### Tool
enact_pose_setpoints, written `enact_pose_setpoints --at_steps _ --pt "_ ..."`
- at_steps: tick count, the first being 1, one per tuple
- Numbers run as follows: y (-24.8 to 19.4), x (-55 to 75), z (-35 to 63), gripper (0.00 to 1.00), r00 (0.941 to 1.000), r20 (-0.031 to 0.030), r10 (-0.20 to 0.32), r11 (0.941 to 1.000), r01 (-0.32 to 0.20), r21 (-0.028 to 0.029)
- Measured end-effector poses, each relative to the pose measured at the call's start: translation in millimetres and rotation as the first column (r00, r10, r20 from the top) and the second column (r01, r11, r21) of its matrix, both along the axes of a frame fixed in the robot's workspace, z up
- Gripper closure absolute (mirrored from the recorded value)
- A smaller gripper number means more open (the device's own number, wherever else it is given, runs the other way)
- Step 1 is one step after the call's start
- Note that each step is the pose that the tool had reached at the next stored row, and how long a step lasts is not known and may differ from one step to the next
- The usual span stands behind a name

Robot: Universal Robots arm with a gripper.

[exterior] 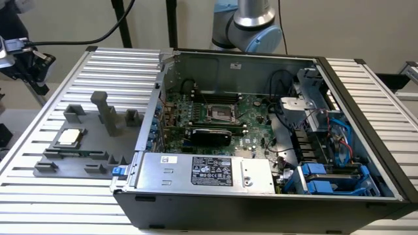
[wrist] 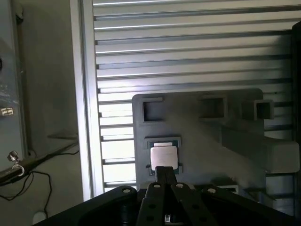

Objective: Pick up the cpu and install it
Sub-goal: 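Reach for the cpu, then pick up the cpu and move it towards the insertion slot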

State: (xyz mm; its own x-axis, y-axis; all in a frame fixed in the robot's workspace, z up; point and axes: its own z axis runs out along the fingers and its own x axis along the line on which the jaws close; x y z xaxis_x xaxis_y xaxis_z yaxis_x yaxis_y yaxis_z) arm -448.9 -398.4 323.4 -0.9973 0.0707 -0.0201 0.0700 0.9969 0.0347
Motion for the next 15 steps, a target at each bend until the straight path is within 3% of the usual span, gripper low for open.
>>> enact_pose_setpoints --at_steps 12,14,15 --pt "0.0 0.0 0.0 0.88 1.0 0.0 0.0 1.0 0.0 0.0" --pt "0.0 0.0 0.0 0.76 1.0 0.0 0.0 1.0 0.0 0.0" --pt "0.0 0.0 0.0 0.76 1.0 0.0 0.0 1.0 0.0 0.0"
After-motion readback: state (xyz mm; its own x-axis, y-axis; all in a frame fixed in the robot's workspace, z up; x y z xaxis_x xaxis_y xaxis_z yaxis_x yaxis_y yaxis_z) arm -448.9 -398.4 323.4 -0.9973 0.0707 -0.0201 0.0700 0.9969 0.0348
